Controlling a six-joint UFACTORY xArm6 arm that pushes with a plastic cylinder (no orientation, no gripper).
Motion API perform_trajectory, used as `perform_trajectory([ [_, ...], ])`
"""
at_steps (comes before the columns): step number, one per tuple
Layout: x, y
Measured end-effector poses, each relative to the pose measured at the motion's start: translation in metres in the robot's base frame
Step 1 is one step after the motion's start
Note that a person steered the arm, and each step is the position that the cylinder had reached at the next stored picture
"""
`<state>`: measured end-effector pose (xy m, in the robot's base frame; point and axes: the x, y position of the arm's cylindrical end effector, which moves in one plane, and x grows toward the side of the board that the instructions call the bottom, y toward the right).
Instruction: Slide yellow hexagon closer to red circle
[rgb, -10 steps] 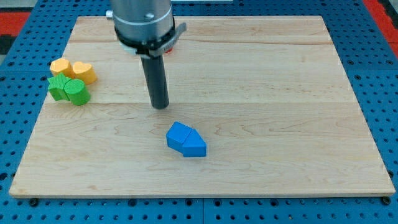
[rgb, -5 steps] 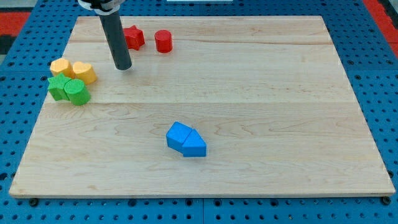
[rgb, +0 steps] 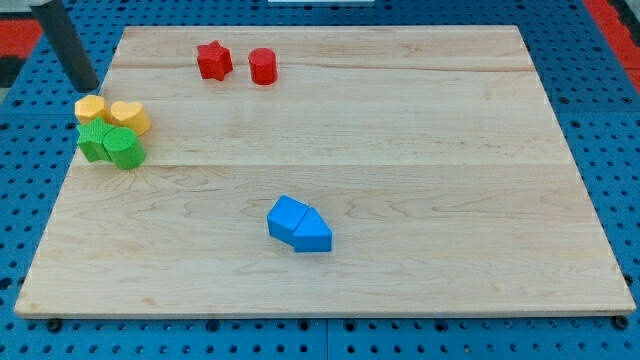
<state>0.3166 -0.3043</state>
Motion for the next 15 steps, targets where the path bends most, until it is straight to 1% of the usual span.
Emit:
perform_trajectory([
  [1, 0.018, 0.000],
  [2, 0.064, 0.002],
  [3, 0.087, 0.010],
  [5, 0.087, 0.138],
  [6, 0.087, 0.145],
  [8, 0.091, 0.139],
  [9, 0.087, 0.154],
  [10, 0.087, 0.189],
  [11, 0.087, 0.203],
  [13, 0.079, 0.203],
  [15, 0.033, 0.218],
])
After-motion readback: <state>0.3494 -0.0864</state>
